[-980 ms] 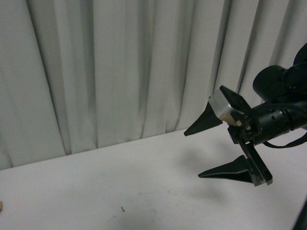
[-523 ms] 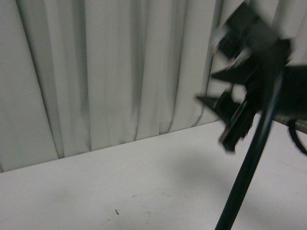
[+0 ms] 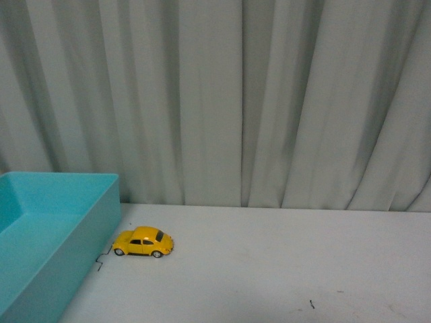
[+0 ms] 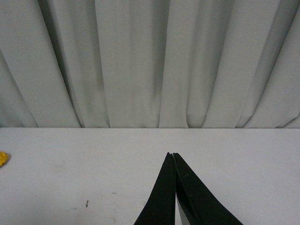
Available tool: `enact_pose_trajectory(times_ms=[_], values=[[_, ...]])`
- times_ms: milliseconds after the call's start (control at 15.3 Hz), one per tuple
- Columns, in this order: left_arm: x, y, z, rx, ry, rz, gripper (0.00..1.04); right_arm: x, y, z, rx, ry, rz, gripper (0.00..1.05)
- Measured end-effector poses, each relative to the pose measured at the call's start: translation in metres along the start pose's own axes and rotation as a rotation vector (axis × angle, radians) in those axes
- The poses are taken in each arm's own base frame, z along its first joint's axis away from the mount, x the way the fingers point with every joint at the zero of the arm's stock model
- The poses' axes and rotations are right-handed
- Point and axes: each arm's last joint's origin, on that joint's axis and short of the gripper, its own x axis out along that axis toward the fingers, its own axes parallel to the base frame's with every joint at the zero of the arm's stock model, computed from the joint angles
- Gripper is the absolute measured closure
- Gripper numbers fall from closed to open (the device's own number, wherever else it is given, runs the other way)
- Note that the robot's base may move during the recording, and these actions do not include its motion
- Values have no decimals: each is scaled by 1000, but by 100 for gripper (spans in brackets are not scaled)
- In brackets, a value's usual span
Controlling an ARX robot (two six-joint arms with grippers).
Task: Wind up and store yellow beetle toy
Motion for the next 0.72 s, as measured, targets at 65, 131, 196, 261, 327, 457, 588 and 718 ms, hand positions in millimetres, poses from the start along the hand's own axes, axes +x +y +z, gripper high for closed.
enact_pose_trajectory(times_ms=[65, 131, 196, 261, 327, 457, 588, 718], values=[[0, 0, 0, 0, 0, 0, 7, -5, 0, -4, 0, 7, 1, 103], [0, 0, 0, 0, 0, 0, 7, -9, 0, -4, 0, -7, 0, 103], [0, 0, 0, 0, 0, 0, 7, -13, 0, -4, 0, -17, 0, 103], [0, 0, 0, 0, 0, 0, 7, -17, 0, -6, 1, -13, 0, 103], [0, 0, 0, 0, 0, 0, 7, -20, 0, -10, 2, -4, 0, 103], [0, 0, 0, 0, 0, 0, 7, -26, 0, -12, 2, -32, -1, 103], [0, 0, 0, 0, 0, 0, 7, -29, 0, -19, 3, -7, 0, 103], [0, 0, 0, 0, 0, 0, 7, -35, 0, -16, 3, -32, -1, 103]])
